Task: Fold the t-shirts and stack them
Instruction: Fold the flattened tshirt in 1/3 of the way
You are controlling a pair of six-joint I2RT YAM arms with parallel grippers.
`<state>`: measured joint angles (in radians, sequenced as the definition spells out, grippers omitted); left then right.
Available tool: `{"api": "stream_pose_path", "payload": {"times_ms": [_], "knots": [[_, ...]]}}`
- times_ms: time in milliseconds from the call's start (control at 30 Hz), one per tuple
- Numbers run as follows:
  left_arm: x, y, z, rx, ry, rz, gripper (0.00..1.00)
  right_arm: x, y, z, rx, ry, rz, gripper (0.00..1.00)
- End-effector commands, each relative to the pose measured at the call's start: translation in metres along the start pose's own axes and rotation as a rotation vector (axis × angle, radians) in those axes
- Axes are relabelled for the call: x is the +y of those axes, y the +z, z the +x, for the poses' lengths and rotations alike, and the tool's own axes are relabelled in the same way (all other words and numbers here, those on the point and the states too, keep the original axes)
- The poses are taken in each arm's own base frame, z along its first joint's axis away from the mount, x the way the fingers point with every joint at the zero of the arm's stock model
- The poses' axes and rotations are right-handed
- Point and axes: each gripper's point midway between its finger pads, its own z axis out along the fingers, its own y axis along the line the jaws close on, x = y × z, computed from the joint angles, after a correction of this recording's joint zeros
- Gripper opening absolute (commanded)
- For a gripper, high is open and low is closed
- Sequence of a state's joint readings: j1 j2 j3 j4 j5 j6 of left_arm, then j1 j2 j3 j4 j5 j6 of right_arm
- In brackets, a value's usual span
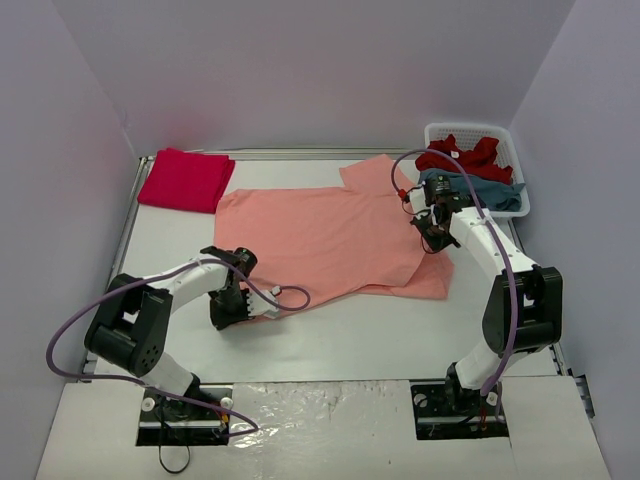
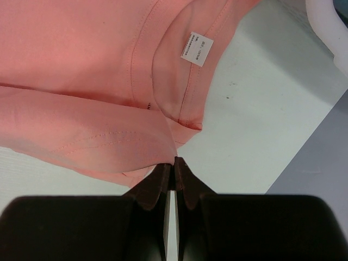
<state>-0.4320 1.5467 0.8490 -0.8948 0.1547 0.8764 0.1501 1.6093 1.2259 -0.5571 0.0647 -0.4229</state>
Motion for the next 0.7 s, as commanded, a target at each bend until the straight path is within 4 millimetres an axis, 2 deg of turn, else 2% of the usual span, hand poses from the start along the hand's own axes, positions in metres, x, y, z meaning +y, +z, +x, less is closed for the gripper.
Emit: {"api": "stream_pose_path", "payload": {"times_ms": [0, 333, 367, 400, 533, 667], "knots": [[-0.006, -0.005, 0.004, 0.012, -0.006, -0.008, 0.02, -0.007, -0.007, 0.000, 0.003, 0.004, 0.021, 0.00], [-0.011, -0.032, 0.006, -0.029, 0.007, -0.058, 0.04, -0.008, -0.012, 0.000, -0.011, 0.009, 0.022, 0.00], [-0.011, -0.031, 0.007, -0.023, 0.008, -0.056, 0.12, -0.007, -0.011, 0.000, -0.012, 0.009, 0.020, 0.00], [-0.011, -0.030, 0.007, -0.022, 0.011, -0.055, 0.27, -0.007, -0.011, 0.001, -0.010, 0.009, 0.020, 0.00], [-0.012, -0.022, 0.008, -0.006, 0.017, -0.031, 0.31, -0.007, -0.011, 0.002, -0.011, 0.011, 0.020, 0.00], [-0.012, -0.015, 0.009, 0.007, 0.018, -0.038, 0.29, -0.009, -0.011, 0.002, -0.011, 0.014, 0.024, 0.00]]}}
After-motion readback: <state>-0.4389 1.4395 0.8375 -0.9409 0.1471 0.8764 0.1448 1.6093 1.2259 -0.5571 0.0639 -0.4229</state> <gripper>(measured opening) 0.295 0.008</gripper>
